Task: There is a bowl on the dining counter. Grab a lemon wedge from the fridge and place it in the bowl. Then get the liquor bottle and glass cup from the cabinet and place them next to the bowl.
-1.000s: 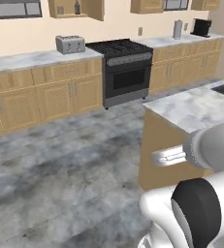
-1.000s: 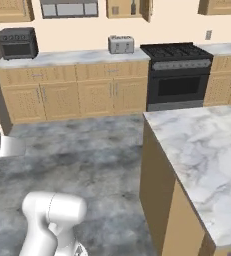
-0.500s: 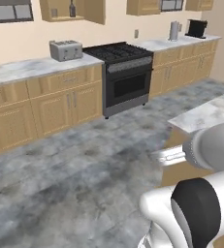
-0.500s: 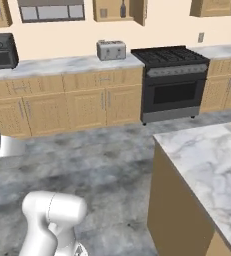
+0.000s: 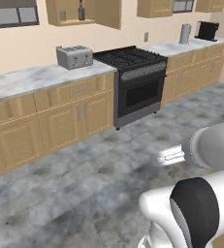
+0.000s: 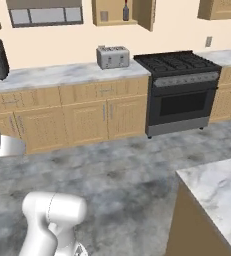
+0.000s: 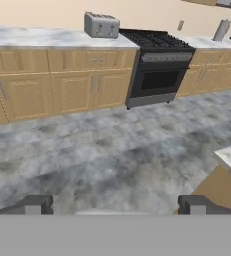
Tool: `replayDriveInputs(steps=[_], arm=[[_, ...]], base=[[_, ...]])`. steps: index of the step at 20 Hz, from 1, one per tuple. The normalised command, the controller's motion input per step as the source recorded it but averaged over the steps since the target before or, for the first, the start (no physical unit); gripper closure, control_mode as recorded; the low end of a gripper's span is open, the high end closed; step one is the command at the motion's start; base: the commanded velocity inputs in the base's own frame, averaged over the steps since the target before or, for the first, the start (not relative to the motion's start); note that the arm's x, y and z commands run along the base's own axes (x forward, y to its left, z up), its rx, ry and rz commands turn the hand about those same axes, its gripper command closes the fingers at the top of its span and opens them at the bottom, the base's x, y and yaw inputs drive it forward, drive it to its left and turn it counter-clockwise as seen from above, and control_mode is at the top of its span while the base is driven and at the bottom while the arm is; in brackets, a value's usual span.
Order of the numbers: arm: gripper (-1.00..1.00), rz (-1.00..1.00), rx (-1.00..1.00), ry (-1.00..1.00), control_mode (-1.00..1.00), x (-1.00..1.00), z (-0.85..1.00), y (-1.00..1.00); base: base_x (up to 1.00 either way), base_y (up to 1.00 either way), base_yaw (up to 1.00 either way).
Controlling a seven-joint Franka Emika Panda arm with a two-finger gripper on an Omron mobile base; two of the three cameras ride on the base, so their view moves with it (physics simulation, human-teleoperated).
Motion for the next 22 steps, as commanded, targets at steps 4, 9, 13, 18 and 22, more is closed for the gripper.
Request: replayDriveInputs(steps=[4,9,13,18,22], arm=[[-1.0,0.0,0.0,0.0,1.0,0.0,0.0,0.0],[-1.0,0.0,0.0,0.0,1.0,0.0,0.0,0.0],[-1.0,0.0,0.0,0.0,1.0,0.0,0.0,0.0],[-1.0,0.0,0.0,0.0,1.0,0.0,0.0,0.0],[-1.0,0.0,0.0,0.0,1.0,0.0,0.0,0.0]], base=[[1.0,0.03,0.0],[1.0,0.0,0.05],[1.0,-0.05,0.04],[1.0,-0.12,0.04],[1.0,-0.11,0.05]])
